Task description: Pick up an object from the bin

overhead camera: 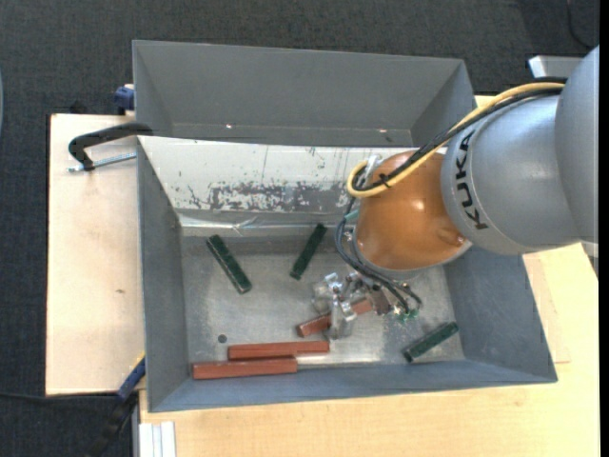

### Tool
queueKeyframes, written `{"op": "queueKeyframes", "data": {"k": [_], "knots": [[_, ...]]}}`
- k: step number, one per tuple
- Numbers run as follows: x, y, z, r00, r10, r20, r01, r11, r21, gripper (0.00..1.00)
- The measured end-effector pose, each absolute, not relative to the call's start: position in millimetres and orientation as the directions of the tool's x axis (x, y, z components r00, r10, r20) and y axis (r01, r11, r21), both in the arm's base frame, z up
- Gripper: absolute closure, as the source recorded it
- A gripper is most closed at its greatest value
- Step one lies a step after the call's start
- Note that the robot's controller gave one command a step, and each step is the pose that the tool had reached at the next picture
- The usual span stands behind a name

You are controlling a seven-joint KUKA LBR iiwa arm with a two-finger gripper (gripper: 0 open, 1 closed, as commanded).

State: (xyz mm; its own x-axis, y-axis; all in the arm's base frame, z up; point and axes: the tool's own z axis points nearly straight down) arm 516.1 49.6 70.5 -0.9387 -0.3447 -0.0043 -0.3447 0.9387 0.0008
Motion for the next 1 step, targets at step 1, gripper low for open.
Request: {"op": "queueKeyframes", "data": {"k": [1], "knots": [[515.1,49.6,75.3,-0.939,-0.345,-0.001,-0.345,0.939,0.001,1.0]]}}
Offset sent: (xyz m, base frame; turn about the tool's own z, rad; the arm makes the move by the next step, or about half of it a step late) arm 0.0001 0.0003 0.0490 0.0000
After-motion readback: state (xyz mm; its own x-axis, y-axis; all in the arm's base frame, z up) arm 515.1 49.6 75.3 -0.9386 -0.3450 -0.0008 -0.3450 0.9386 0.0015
